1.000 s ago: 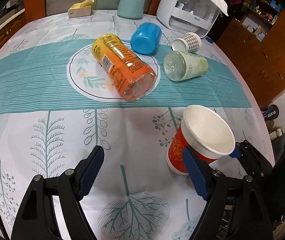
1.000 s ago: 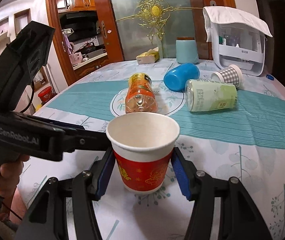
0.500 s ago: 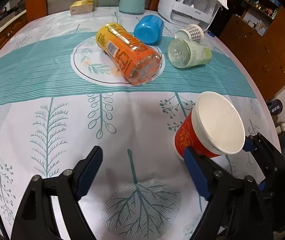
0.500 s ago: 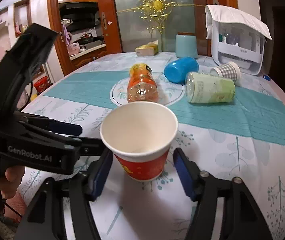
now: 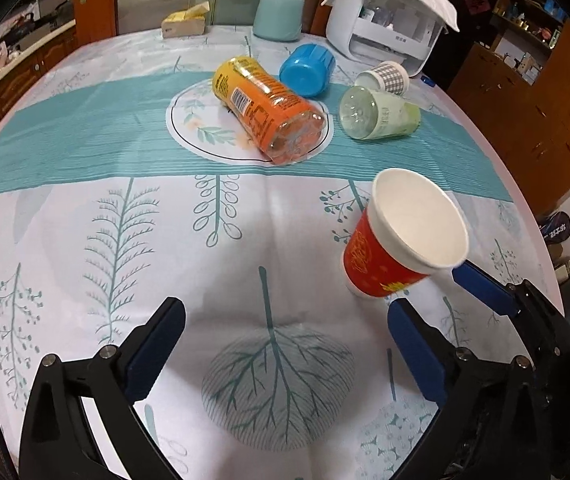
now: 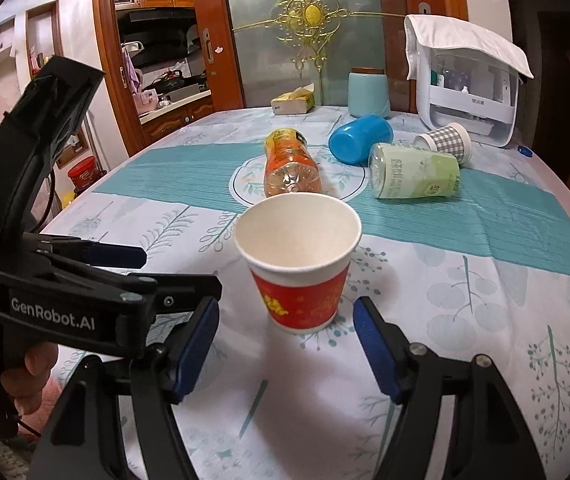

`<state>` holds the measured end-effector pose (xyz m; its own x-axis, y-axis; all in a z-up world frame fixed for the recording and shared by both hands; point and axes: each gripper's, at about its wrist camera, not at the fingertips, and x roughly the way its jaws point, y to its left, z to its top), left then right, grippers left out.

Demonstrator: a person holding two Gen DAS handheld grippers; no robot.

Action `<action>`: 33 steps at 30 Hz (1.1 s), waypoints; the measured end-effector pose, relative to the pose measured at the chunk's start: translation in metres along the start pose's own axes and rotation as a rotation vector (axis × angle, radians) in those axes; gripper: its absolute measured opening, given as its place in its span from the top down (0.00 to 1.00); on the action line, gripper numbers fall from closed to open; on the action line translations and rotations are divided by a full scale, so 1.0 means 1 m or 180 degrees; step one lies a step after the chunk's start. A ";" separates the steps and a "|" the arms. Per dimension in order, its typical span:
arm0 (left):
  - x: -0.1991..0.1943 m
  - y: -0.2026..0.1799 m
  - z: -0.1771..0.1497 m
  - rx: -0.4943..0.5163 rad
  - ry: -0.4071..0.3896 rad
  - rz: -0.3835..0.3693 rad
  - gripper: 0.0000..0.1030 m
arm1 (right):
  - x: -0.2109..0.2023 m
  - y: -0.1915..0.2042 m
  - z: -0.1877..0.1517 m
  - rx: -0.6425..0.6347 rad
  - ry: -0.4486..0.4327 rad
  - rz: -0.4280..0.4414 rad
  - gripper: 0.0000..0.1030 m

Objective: Flip cup upright

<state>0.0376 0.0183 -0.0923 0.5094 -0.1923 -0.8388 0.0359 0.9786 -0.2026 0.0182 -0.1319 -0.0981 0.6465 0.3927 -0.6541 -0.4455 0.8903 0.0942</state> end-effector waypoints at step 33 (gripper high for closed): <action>-0.102 -0.026 0.010 -0.0051 -0.0536 0.0588 0.01 | -0.083 -0.008 0.043 0.0499 -0.0006 -0.0327 0.32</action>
<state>-0.0069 0.0135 0.0037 0.6421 0.0059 -0.7666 -0.0842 0.9945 -0.0629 -0.0053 -0.1618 -0.0129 0.6848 0.2981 -0.6649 -0.2752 0.9507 0.1429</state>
